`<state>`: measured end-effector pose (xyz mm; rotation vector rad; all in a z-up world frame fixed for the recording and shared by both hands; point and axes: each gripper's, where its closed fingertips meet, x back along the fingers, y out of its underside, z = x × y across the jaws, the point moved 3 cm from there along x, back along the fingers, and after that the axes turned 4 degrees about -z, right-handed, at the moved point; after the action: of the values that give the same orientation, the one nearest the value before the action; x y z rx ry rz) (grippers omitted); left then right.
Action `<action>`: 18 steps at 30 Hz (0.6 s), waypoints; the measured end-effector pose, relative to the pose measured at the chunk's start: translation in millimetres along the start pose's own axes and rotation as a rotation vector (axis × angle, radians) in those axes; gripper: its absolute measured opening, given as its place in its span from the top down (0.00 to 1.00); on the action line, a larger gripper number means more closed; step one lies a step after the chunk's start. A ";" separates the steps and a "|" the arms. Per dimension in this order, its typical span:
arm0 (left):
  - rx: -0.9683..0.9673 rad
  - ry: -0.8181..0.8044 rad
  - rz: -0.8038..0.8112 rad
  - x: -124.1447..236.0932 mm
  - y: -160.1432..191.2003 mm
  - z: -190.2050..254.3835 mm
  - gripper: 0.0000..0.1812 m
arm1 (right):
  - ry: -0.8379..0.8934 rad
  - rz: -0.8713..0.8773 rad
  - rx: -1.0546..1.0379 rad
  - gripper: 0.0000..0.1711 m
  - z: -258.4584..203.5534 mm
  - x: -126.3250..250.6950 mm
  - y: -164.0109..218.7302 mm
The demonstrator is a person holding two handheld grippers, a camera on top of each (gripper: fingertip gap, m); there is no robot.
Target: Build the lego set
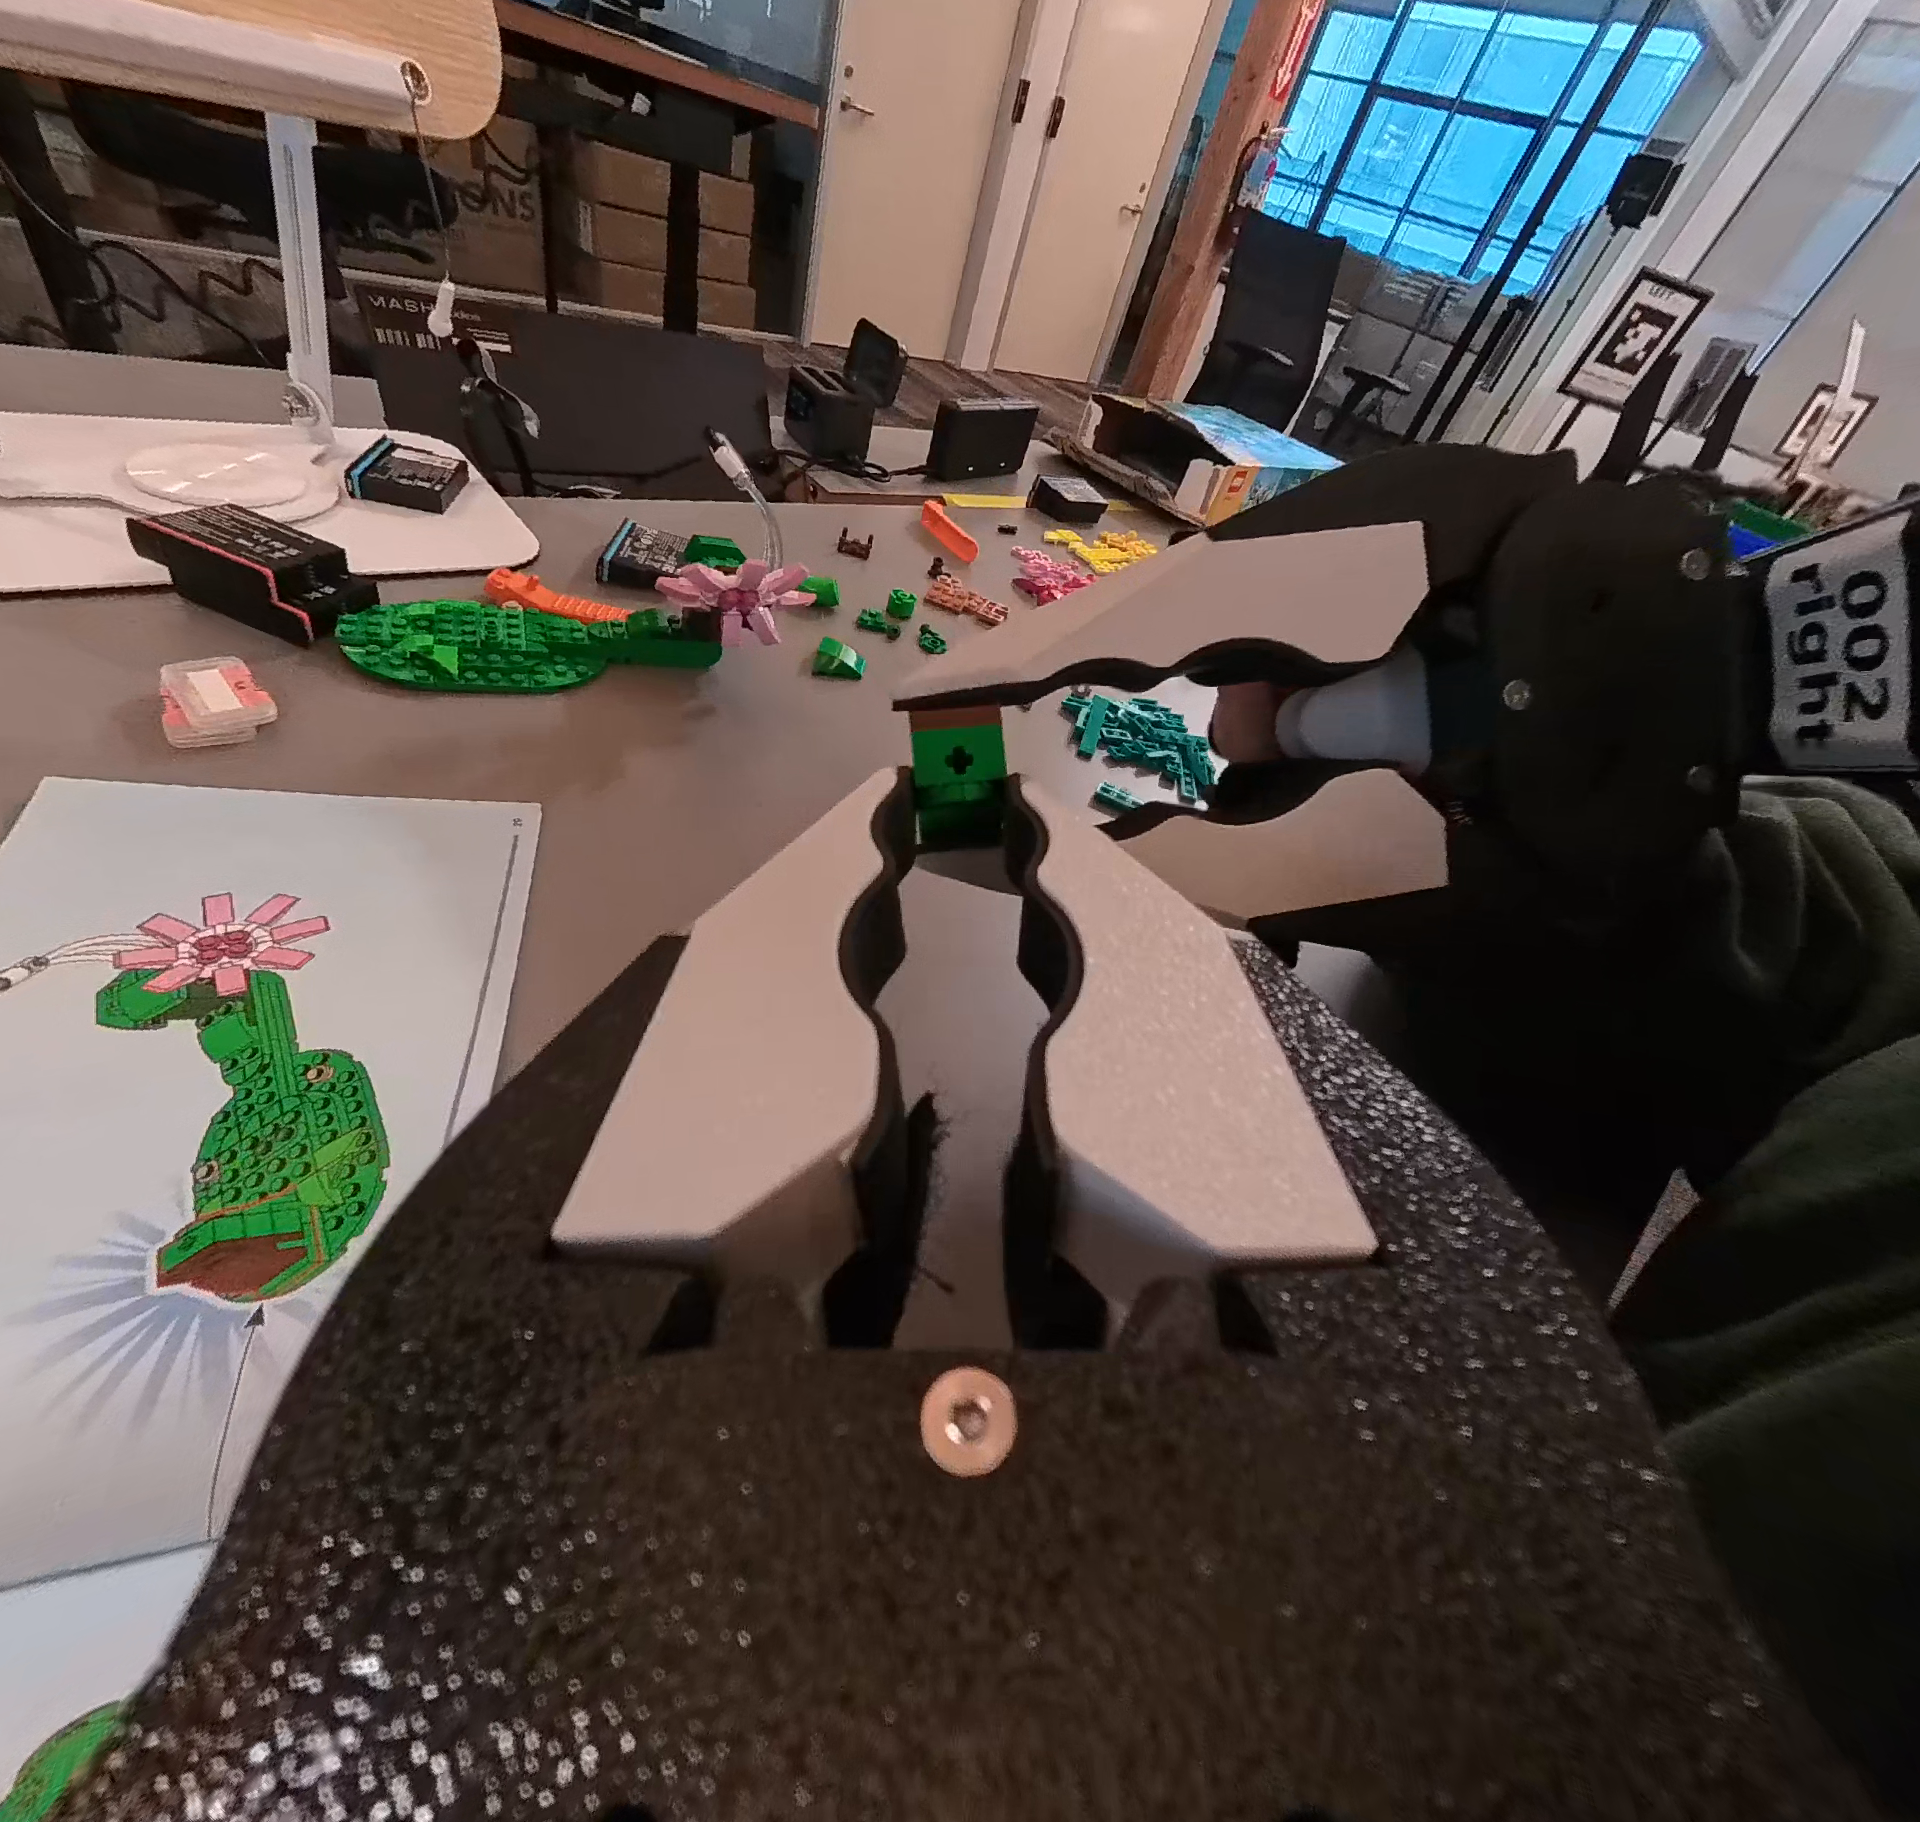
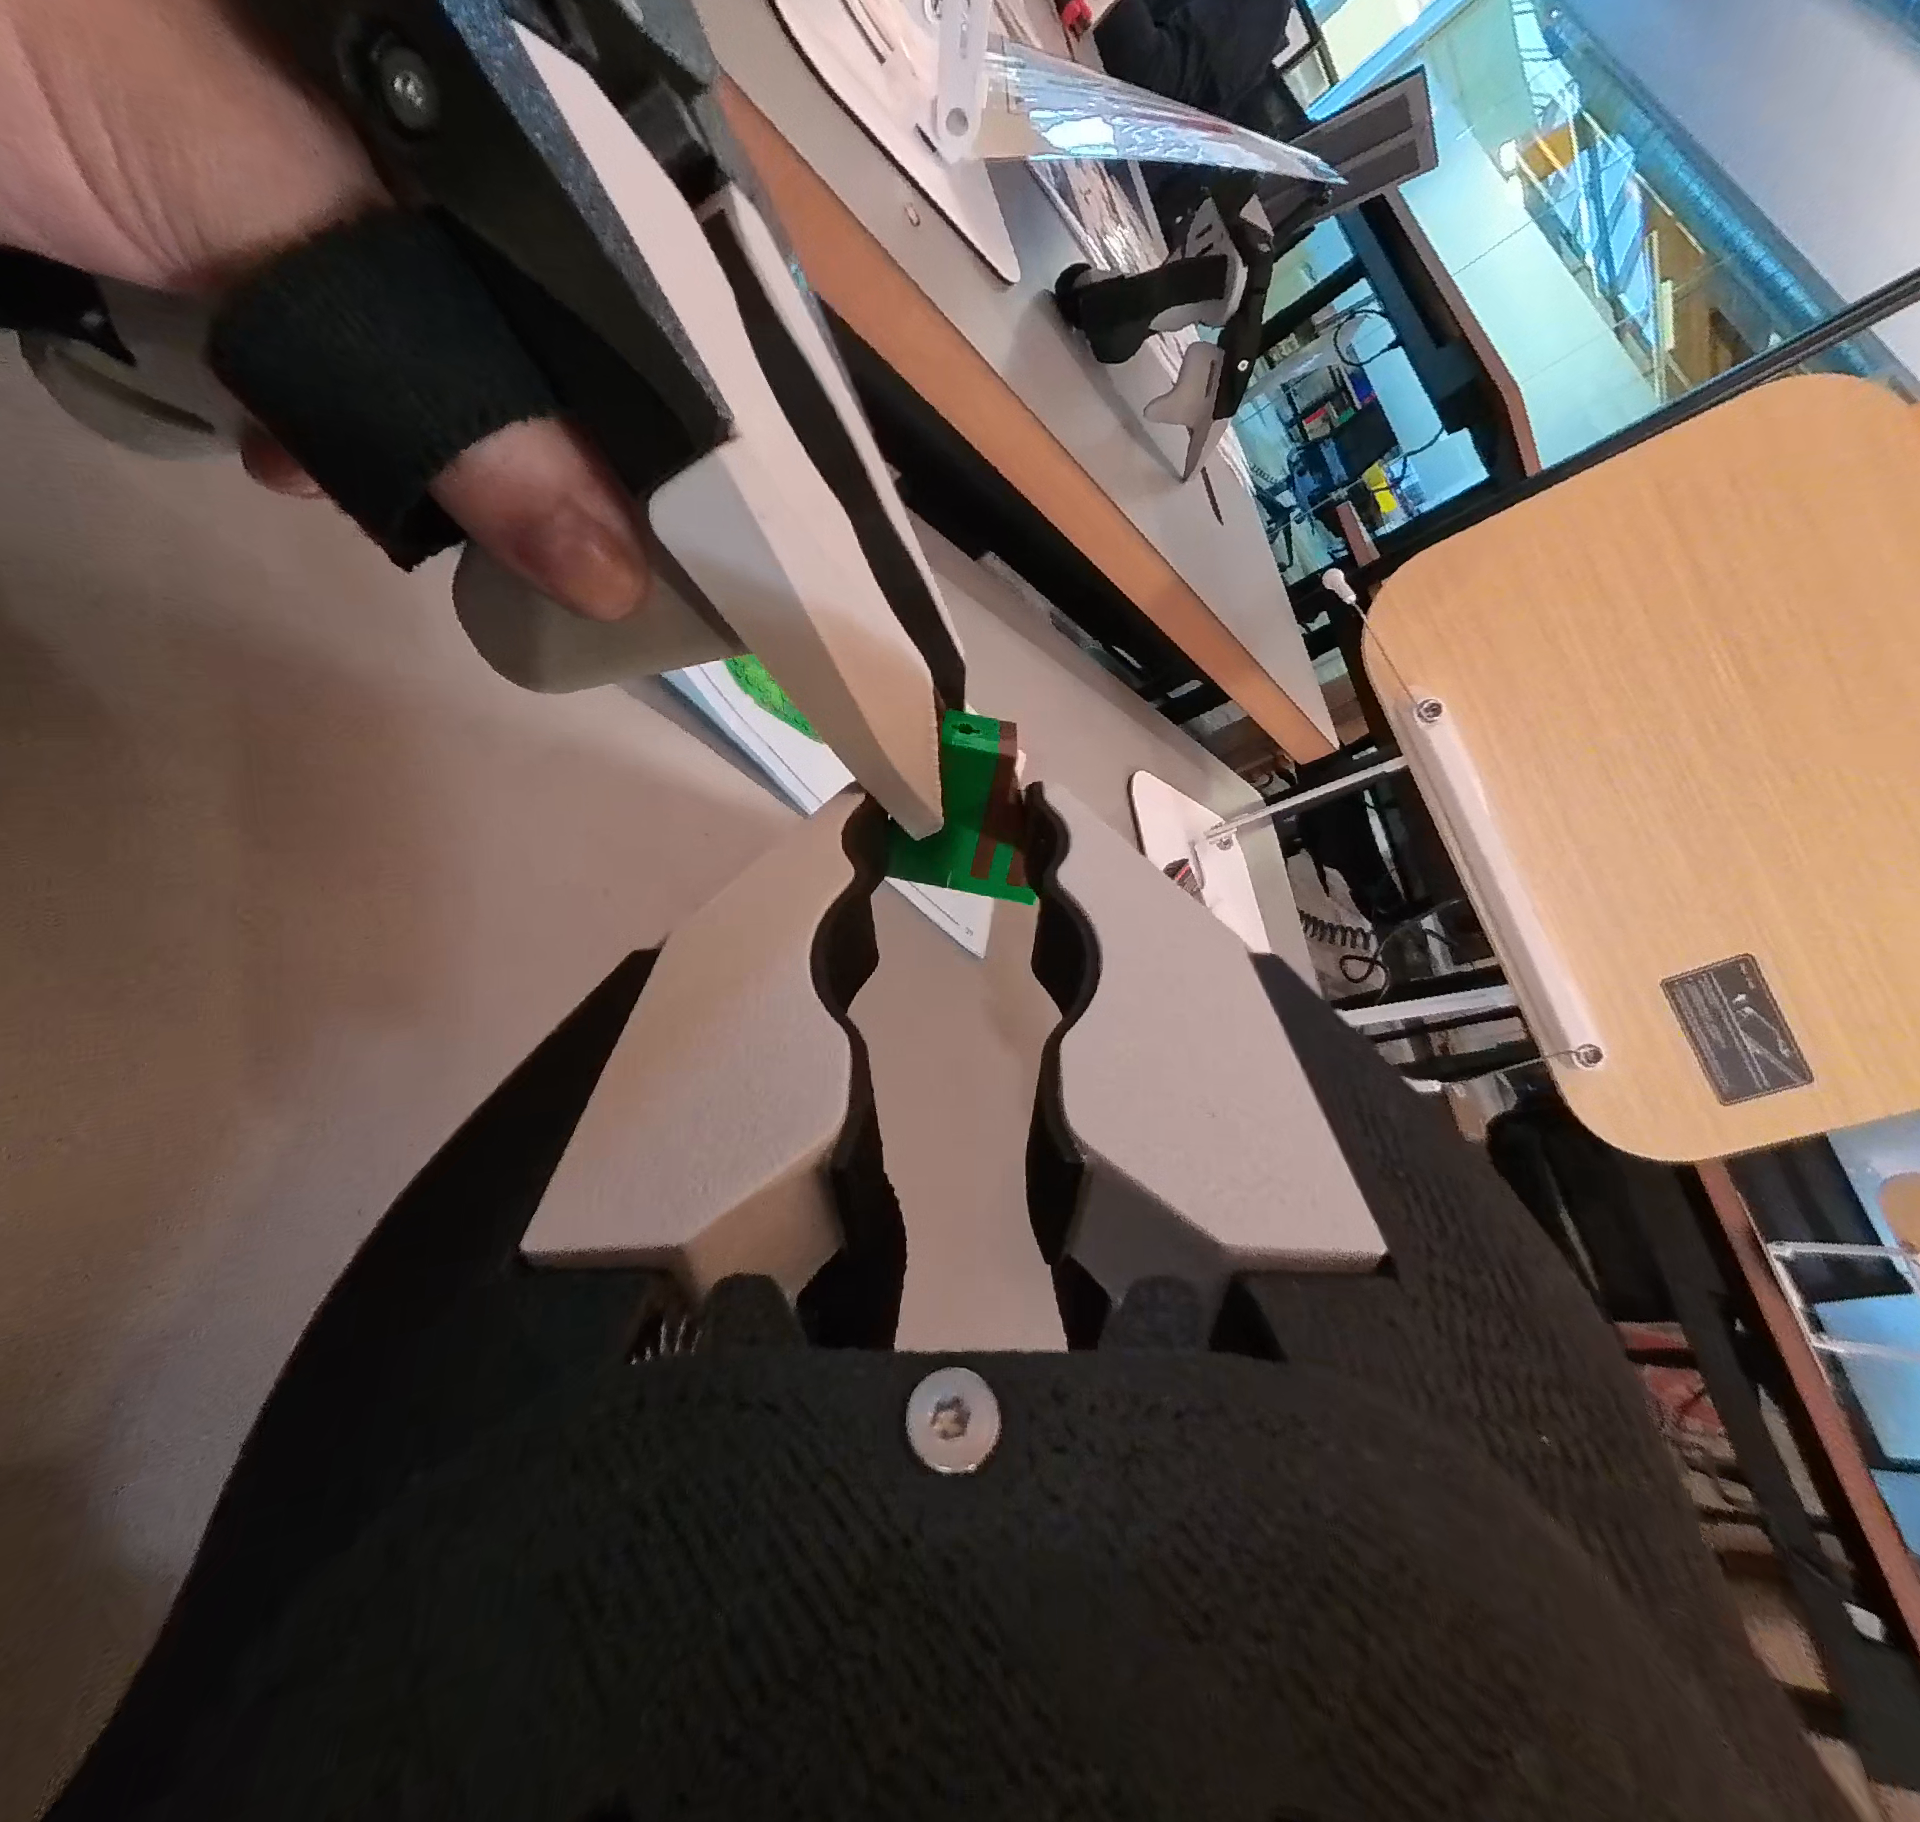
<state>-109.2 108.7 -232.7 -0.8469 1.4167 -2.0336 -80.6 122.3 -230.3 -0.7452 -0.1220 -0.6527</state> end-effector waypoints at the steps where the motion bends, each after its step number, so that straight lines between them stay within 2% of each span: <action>1: 0.007 0.001 0.008 0.5 -0.6 -0.4 0.92 | -0.003 0.012 -0.029 0.86 0.4 -0.5 -0.6; 3: 0.027 0.011 0.029 1.9 -2.8 -1.4 0.93 | -0.014 0.053 -0.103 0.85 2.3 -0.6 -3.1; 7: 0.167 0.067 0.128 7.9 -10.0 -5.2 0.92 | -0.031 0.140 -0.210 0.62 11.2 4.1 -8.3; 8: 0.236 0.105 0.151 9.4 -11.1 -6.3 0.93 | -0.037 0.155 -0.225 0.60 12.5 5.3 -7.9; 11: 0.400 0.210 0.203 13.1 -12.9 -9.0 0.93 | -0.092 0.223 -0.274 0.60 11.8 10.4 -10.8; 14: 0.522 0.359 0.169 12.1 -10.6 -2.5 0.93 | -0.183 0.313 -0.324 0.62 12.3 19.3 -14.4; 18: 0.550 0.454 0.089 9.4 -6.1 6.4 0.92 | -0.250 0.394 -0.358 0.63 21.9 37.2 -6.8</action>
<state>-111.2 100.0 -223.4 -0.0917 0.9791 -2.4623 -52.3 114.2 -198.0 -1.1597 -0.0836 -0.2020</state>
